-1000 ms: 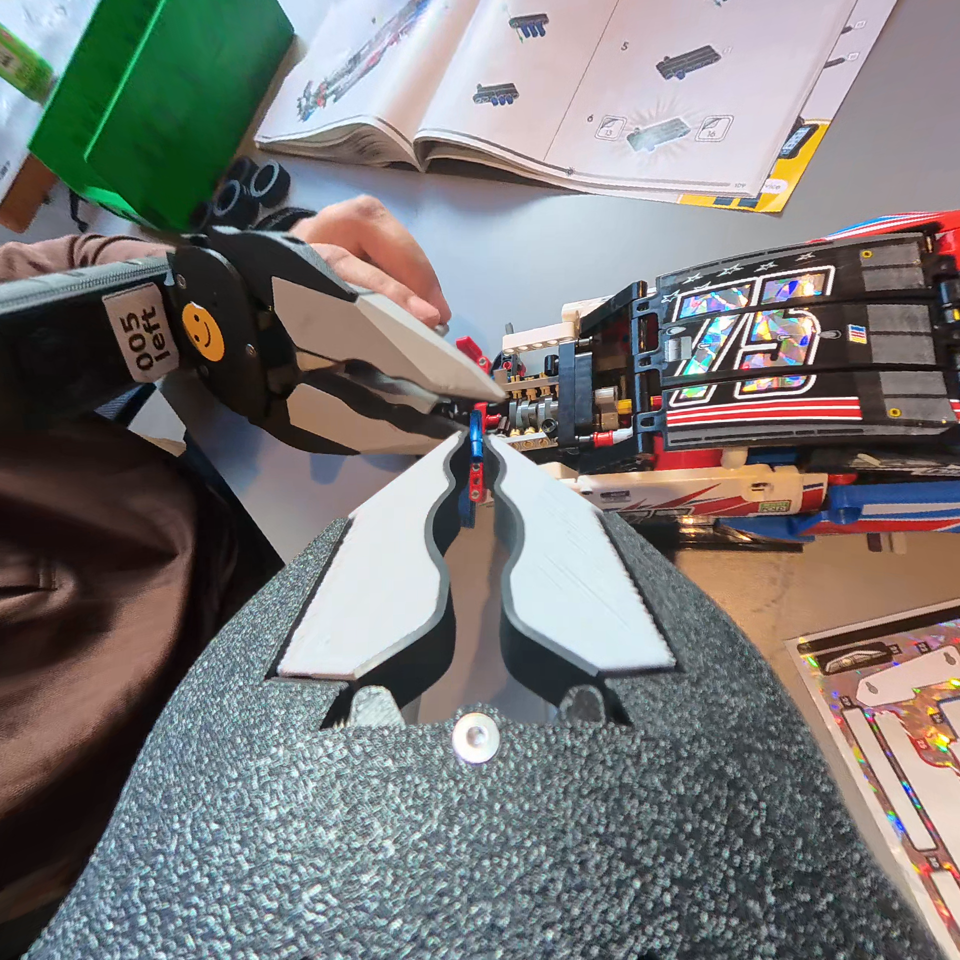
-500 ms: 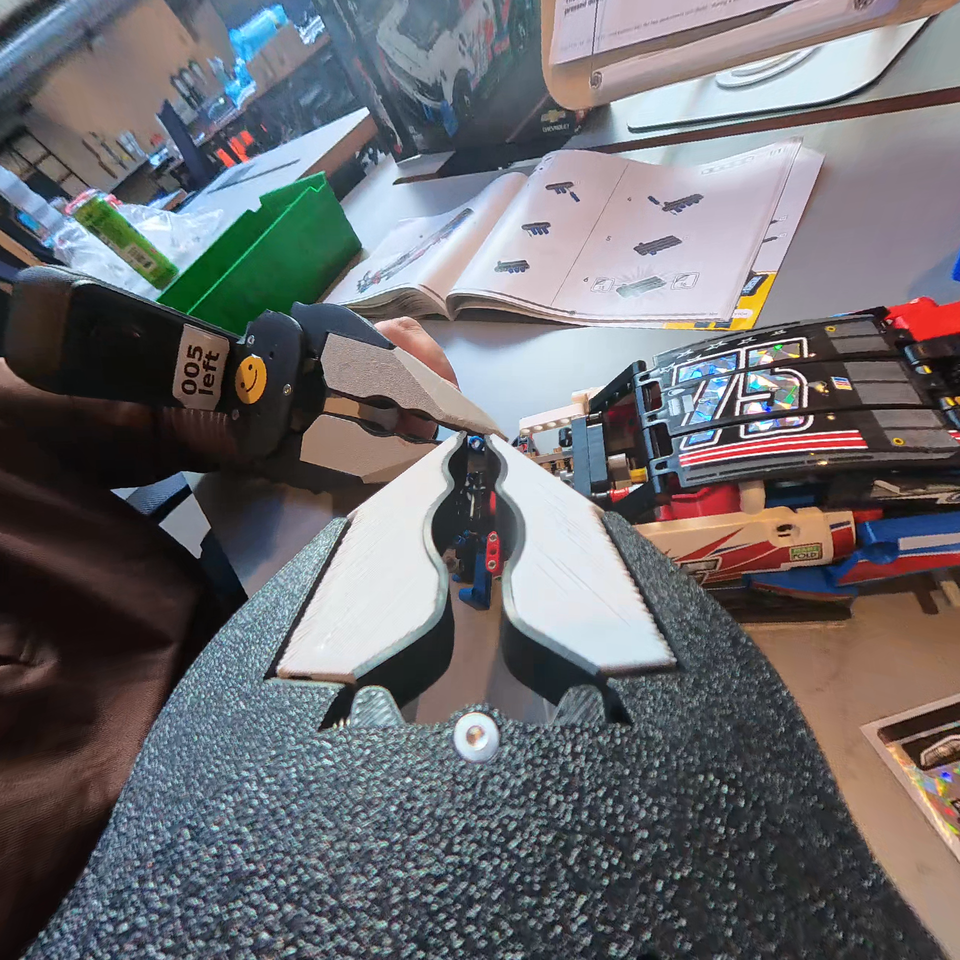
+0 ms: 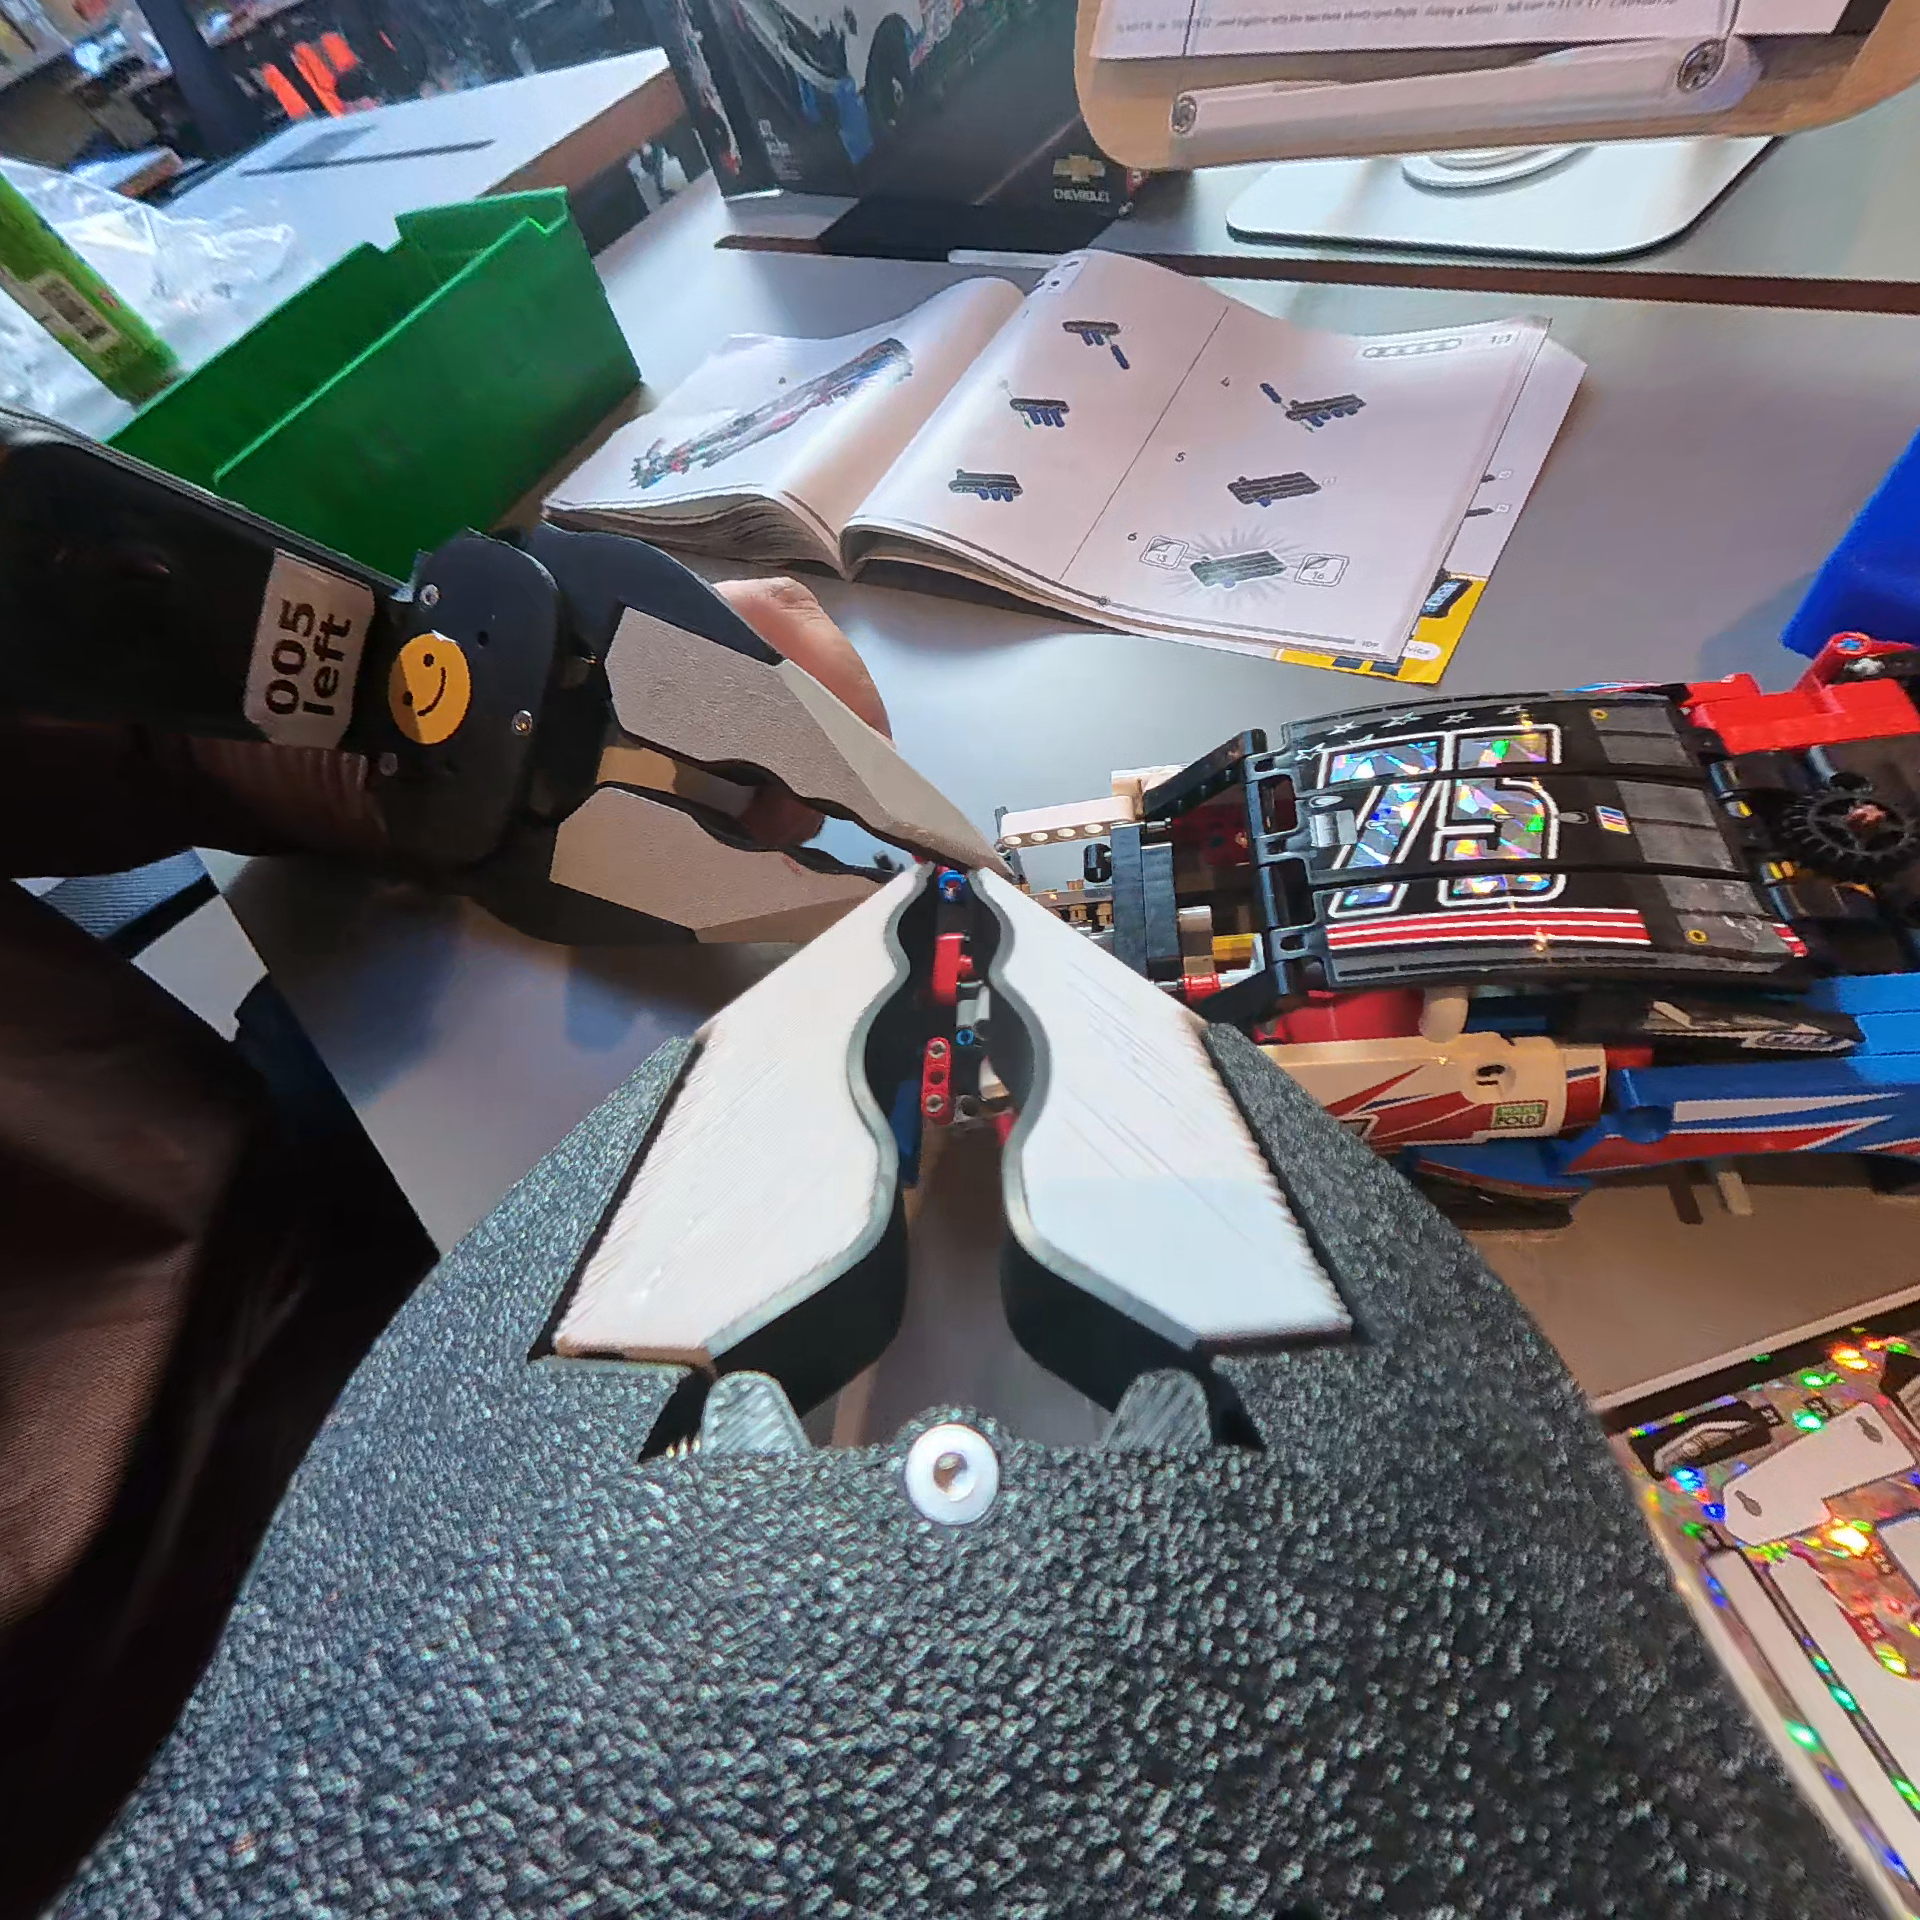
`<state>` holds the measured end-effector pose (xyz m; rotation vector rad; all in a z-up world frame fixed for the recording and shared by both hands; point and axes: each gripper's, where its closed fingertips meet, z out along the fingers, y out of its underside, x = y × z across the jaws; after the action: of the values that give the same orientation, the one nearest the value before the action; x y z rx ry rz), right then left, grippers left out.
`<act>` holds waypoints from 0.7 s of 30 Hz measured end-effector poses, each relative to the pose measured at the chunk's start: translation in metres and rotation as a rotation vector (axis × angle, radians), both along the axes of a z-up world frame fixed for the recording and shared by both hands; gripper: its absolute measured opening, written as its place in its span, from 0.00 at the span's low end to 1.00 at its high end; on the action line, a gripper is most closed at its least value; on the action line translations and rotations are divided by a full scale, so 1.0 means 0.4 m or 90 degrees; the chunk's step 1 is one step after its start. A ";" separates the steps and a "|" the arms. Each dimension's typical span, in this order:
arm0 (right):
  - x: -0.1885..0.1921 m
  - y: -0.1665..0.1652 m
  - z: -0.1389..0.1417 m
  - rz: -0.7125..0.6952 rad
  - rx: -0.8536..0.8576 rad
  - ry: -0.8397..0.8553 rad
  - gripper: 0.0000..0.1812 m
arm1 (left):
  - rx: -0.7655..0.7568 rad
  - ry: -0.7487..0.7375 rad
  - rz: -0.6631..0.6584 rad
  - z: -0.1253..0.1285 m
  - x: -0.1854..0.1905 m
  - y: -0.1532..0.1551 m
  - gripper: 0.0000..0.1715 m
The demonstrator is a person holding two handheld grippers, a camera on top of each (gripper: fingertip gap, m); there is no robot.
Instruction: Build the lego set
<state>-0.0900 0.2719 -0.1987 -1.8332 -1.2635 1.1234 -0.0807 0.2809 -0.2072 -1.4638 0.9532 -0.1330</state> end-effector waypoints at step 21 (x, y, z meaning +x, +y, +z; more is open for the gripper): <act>0.003 0.065 -0.102 -0.003 0.083 -0.291 0.03 | -0.263 0.047 -0.028 -0.133 -0.006 0.025 0.08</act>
<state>-0.0889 0.2979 -0.2396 -2.0573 -1.5402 0.6156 -0.0830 0.2907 -0.2602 -1.8362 1.0600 -0.3245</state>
